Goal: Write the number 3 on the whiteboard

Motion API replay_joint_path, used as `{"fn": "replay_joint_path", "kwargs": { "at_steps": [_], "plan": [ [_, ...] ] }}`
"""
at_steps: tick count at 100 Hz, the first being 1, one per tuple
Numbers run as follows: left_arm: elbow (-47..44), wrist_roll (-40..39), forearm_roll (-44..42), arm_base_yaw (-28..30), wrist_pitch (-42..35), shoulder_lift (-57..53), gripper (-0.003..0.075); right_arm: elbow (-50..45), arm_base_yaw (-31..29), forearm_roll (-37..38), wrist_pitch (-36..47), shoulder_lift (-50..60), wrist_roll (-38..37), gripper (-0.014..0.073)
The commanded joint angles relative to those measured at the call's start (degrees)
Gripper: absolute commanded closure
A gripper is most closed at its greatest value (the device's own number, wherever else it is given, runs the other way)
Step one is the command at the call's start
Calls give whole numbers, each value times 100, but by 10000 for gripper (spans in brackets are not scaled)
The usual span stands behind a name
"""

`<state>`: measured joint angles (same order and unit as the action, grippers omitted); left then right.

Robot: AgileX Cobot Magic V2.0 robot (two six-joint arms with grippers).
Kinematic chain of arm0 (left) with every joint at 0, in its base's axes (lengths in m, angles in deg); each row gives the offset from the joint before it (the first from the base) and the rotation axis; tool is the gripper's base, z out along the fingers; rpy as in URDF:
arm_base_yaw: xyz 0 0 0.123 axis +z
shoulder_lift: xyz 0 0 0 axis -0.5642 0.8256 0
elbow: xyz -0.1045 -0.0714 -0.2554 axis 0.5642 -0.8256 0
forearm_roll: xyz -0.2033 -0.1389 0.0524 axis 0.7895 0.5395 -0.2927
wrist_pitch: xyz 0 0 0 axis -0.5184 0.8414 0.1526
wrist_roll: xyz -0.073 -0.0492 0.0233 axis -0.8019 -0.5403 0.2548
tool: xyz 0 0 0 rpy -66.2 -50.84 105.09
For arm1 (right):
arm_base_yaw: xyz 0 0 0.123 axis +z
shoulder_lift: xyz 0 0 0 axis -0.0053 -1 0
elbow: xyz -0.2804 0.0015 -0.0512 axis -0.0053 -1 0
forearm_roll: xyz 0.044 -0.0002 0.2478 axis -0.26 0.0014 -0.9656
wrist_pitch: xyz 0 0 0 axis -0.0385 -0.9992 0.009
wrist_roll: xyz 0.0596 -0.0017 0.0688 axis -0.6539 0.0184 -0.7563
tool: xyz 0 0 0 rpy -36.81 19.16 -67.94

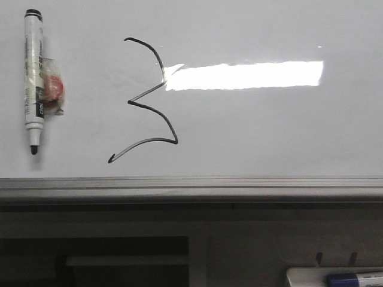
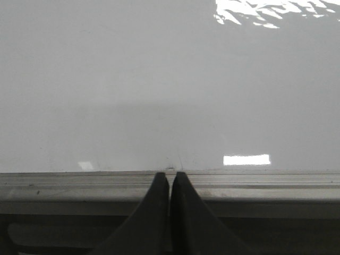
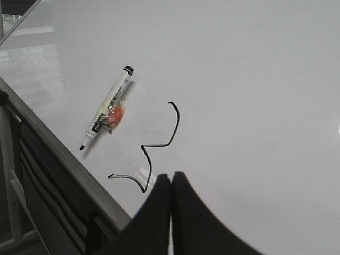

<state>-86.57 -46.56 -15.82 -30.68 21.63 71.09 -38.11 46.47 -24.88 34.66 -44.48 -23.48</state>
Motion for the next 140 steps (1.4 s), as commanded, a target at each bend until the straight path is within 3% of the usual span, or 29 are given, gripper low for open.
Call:
{"fn": "replay_joint_path", "kwargs": {
  "at_steps": [1,25,34,46,56,63,82,108,126,140],
  "plan": [
    [-66,-55,-40,-50,-314,-133,741,152,-28,49,467,1,24,655],
    [-66,-55,-40,-50,-314,-133,741,147,-28,49,440,1,24,655],
    [-66,-55,-40,-50,-314,-133,741,189,-28,598,467,1,-47,655],
    [-66,-55,-40,-50,-314,-133,741,208,-142,1668,544,1,-1303,655],
    [-66,-55,-40,-50,-314,-133,741,208,-454,3003,544,76,-2697,655],
    [-66,-55,-40,-50,-314,-133,741,208,-714,3355,508,195,-3157,655],
    [-66,-55,-40,-50,-314,-133,741,208,-1474,3356,508,667,-3158,655],
    [-66,-55,-40,-50,-314,-133,741,-5,-3226,3345,552,1565,-3158,655],
    [-66,-55,-40,-50,-314,-133,741,-557,-4437,3190,513,2373,-3158,655],
    [-66,-55,-40,-50,-314,-133,741,-1195,-4908,3103,457,2788,-3158,655]
  ]
}}
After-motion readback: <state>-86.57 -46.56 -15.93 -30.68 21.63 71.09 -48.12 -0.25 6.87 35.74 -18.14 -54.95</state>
